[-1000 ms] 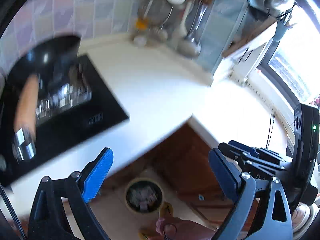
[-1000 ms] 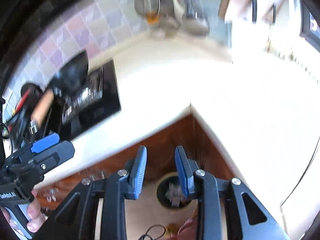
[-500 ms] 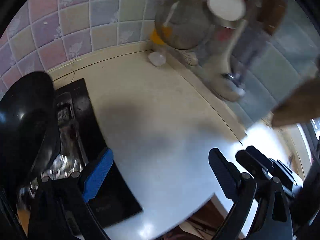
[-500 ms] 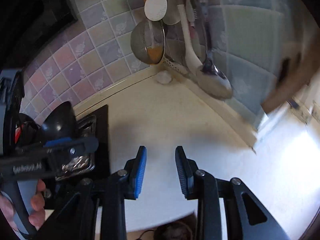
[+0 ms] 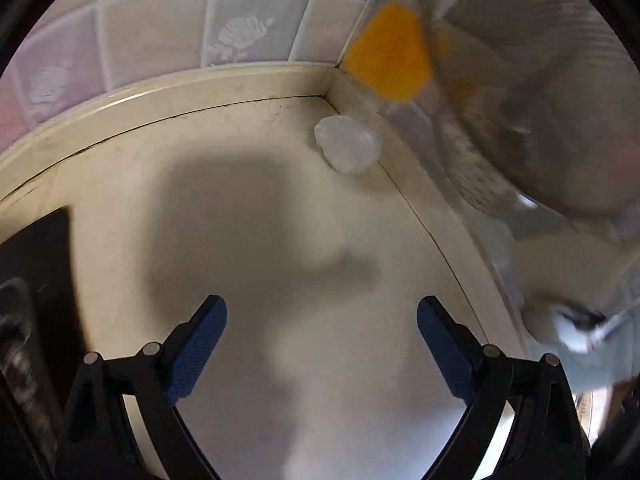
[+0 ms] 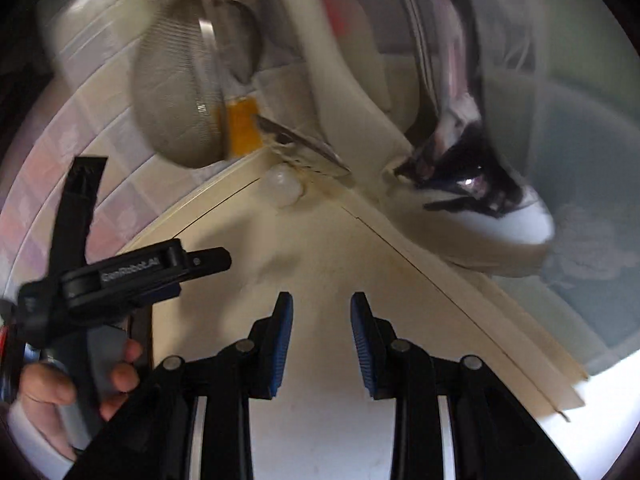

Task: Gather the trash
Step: 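Grasp the clear plastic bag with the left tool, then carry the plastic bag down to the trash bin and open the left tool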

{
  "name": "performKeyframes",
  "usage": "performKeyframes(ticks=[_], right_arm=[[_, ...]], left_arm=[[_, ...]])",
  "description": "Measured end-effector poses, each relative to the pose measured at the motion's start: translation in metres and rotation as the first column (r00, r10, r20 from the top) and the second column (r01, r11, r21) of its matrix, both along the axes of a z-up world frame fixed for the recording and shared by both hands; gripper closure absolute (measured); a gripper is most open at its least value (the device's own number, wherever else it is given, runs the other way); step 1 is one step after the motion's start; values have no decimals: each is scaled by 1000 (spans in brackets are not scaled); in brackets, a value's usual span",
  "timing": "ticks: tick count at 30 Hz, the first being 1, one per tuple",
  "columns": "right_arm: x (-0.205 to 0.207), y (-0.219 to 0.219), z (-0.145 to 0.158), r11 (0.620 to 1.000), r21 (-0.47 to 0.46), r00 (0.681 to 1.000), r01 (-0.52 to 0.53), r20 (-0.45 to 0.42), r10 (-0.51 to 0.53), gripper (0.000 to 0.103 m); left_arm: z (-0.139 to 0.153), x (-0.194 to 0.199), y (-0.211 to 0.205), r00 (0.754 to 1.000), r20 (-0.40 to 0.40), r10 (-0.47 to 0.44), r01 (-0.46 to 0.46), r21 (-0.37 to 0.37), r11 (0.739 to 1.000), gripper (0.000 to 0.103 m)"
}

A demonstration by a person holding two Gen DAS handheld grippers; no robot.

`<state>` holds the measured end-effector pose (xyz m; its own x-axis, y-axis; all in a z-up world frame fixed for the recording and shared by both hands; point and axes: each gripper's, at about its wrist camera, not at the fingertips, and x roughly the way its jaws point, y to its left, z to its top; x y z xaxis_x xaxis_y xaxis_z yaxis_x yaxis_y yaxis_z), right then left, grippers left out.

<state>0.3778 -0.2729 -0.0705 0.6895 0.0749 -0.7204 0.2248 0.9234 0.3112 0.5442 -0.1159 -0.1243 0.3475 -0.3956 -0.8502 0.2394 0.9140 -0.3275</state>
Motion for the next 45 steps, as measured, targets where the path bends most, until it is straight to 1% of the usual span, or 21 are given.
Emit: performKeyframes(ticks=[3, 4, 5, 6, 8, 11, 13, 15, 19, 22, 25, 26, 28, 30, 31, 32, 33, 37, 40, 45], right_arm=[[13, -2, -12, 998, 25, 998, 59, -9, -59, 73], [17, -2, -15, 996, 25, 996, 85, -6, -85, 73], [20, 0, -18, 994, 26, 994, 106, -4, -106, 73], [23, 0, -20, 992, 28, 993, 121, -2, -121, 73], [31, 3, -24, 987, 21, 987, 162, 6, -162, 73], [33, 6, -25, 978, 12, 978, 206, 38, -206, 73], [33, 10, -24, 975, 3, 973, 223, 61, -223, 73], [29, 12, -23, 970, -3, 967, 242, 85, -241, 73], [18, 13, -21, 961, 7, 955, 275, 113, -274, 73], [11, 10, -23, 962, 18, 956, 273, 104, -273, 73], [-1, 8, -29, 963, 31, 959, 269, 90, -270, 73], [-2, -1, -32, 962, 36, 958, 271, 85, -273, 73], [-4, -3, -35, 960, 46, 958, 276, 74, -279, 73], [-11, -5, -40, 959, 57, 958, 277, 65, -280, 73], [-13, -6, -42, 959, 56, 958, 277, 58, -280, 73], [-9, -2, -46, 960, 54, 959, 276, 52, -279, 73], [-11, -6, -47, 960, 54, 959, 276, 51, -279, 73], [-12, -5, -49, 962, 49, 963, 267, 34, -269, 73], [-17, -5, -50, 965, 48, 965, 260, 15, -261, 73], [-25, -2, -49, 972, 37, 973, 231, -22, -230, 73]], left_arm=[[-23, 25, -6, 1000, -29, -4, 4, -10, 1000, 13], [-30, 31, -7, 999, -45, -5, 4, -15, 1000, 17], [-34, 35, -8, 999, -39, -3, 3, -20, 1000, 19], [-33, 38, -10, 1000, -14, -6, 6, -14, 1000, 19], [-36, 48, -14, 1000, -19, -23, 23, -13, 1000, 19], [-37, 61, -20, 999, 19, -34, 34, -4, 999, 20], [-39, 71, -22, 999, 27, -28, 29, -17, 999, 21], [-43, 83, -24, 999, 34, -24, 26, -50, 998, 22], [-47, 98, -29, 997, 70, -15, 21, -84, 996, 22], [-49, 114, -33, 996, 87, -2, 11, -112, 994, 22], [-53, 131, -39, 995, 101, 4, 8, -123, 992, 22], [-54, 138, -42, 995, 102, 4, 10, -135, 991, 22], [-56, 147, -49, 995, 104, 6, 10, -153, 988, 23], [-58, 155, -57, 995, 103, 2, 16, -173, 985, 30], [-59, 159, -61, 995, 96, -6, 24, -182, 983, 44], [-62, 164, -66, 996, 85, -20, 37, -205, 978, 59], [-63, 167, -69, 997, 75, -26, 42, -225, 973, 61], [-67, 174, -73, 998, 62, 12, 4, -244, 970, 71], [-68, 170, -71, 998, 46, 45, -33, -222, 974, 74], [-64, 155, -67, 997, 13, 76, -73, -142, 987, 76]])
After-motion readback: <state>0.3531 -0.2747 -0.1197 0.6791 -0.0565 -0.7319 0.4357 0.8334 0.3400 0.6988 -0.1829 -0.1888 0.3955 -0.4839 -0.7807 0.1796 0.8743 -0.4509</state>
